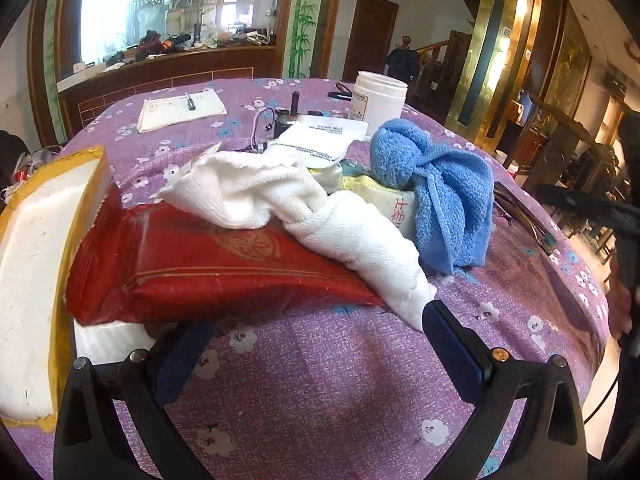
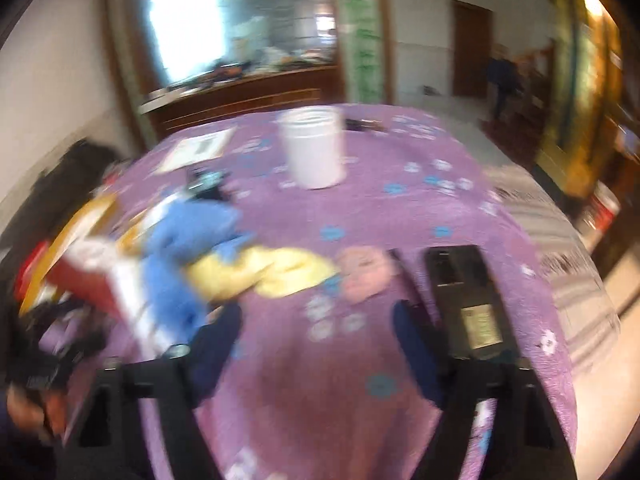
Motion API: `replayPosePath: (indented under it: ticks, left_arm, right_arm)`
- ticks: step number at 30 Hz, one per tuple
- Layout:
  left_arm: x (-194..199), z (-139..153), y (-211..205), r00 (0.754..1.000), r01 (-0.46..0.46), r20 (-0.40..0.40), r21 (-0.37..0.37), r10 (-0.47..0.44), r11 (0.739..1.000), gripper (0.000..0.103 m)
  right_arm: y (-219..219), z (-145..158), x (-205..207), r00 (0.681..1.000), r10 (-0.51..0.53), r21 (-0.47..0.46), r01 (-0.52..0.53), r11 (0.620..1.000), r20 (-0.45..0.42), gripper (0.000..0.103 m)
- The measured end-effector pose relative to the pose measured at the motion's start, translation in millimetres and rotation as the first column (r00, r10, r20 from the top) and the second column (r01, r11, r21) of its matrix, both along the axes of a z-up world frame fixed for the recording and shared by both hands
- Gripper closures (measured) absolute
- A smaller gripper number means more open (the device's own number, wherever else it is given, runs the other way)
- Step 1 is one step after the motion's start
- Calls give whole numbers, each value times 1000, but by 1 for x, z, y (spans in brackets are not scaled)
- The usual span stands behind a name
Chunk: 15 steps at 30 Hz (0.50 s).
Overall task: Organize soft objects
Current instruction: 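Reach the right gripper to the pink plush bear and grasp it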
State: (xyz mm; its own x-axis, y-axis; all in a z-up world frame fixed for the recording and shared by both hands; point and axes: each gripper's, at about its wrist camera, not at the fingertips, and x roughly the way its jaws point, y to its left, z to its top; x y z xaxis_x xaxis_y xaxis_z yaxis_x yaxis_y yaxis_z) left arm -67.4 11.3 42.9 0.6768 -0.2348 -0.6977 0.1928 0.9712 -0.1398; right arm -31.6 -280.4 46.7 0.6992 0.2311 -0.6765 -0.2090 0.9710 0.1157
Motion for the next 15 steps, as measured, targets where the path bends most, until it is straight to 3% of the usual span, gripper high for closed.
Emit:
replayPosePath:
  ticks: [4,15]
  left_arm:
    - [-1,0,-1,1000,-8,8,15,8,1000,0]
    - [-1,0,-4,1000,-3,22,41,2,999,0]
  right_arm:
    - [-6,-14,36,995,-56,33,59,998,-84,55]
    - [-3,-39,90,981,-63,-46,56,997,-184,55]
